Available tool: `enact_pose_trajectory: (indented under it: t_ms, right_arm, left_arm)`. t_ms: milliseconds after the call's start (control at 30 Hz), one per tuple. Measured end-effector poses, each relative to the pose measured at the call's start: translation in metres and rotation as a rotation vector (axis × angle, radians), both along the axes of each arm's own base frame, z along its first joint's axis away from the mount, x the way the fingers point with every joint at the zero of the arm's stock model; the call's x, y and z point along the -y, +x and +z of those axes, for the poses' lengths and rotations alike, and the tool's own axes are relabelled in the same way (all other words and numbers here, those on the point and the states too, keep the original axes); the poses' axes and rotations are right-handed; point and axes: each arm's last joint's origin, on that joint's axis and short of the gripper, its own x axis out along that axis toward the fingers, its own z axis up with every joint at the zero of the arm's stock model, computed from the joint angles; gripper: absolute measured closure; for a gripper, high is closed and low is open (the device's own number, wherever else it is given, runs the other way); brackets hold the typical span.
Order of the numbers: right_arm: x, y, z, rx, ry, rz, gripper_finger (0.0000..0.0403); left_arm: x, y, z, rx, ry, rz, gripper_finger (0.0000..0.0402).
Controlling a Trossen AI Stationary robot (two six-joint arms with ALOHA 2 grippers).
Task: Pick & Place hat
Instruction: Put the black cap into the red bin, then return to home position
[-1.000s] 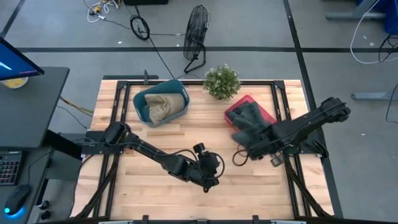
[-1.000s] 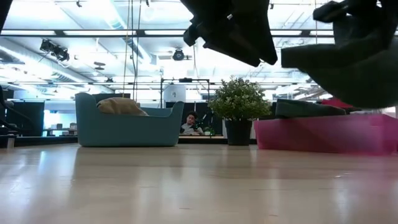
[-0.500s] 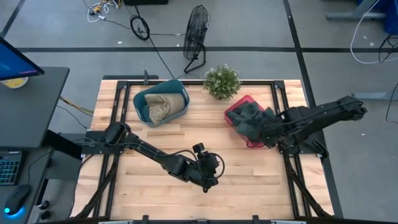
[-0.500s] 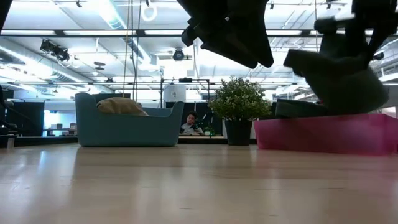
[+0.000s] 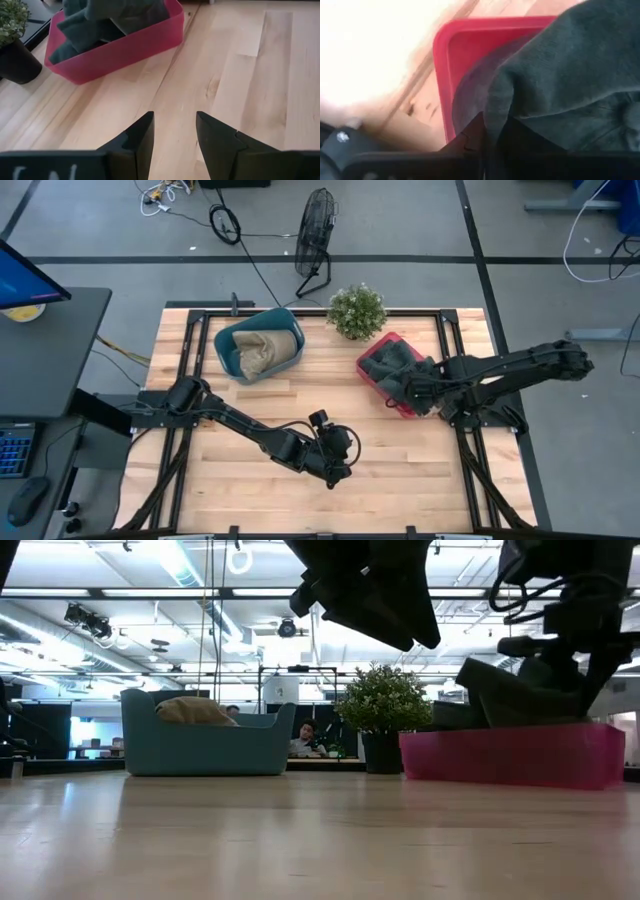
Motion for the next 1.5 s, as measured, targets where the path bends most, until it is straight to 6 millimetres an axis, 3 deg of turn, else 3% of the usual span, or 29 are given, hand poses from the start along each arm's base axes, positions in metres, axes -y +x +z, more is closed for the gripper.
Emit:
enact_pose_trajectory:
  t_ms: [200, 367, 533, 700, 867, 1133, 1267, 1500]
  right_arm:
    - [0.000, 0.000, 0.000, 0.016, 0.011, -0.073, 0.0310]
    - [0.003, -0.002, 0.002, 0.020, -0.133, -0.133, 0.0266]
    - [0.000, -0.003, 0.018, 0.009, -0.153, -0.129, 0.0237]
    - [-0.008, -0.002, 0.048, 0.087, -0.120, -0.268, 0.0233]
    - [-0.020, 0.003, 0.092, 0.243, 0.085, -0.492, 0.0246]
    - [-0.030, -0.020, 0.154, 0.608, 0.313, -0.390, 0.0273]
    - [-0.028, -0.043, 0.164, 0.790, 0.467, -0.340, 0.0282]
    - [-0.016, -0.084, 0.148, 0.984, 0.681, -0.386, 0.0284]
  left_arm:
    - [0.000, 0.000, 0.000, 0.009, -0.014, 0.010, 0.0252]
    - [0.000, 0.001, 0.001, 0.016, -0.019, 0.012, 0.0252]
    - [0.003, 0.004, 0.017, 0.038, -0.041, 0.022, 0.0252]
    - [0.001, 0.000, 0.054, -0.052, 0.004, 0.043, 0.0253]
    - [-0.009, -0.017, 0.099, -0.090, 0.166, 0.188, 0.0254]
    - [-0.033, -0.053, 0.158, -0.127, 0.163, 0.338, 0.0282]
    - [-0.041, -0.072, 0.182, -0.180, 0.144, 0.248, 0.0297]
    - [-0.076, -0.122, 0.209, -0.128, 0.103, 0.313, 0.0323]
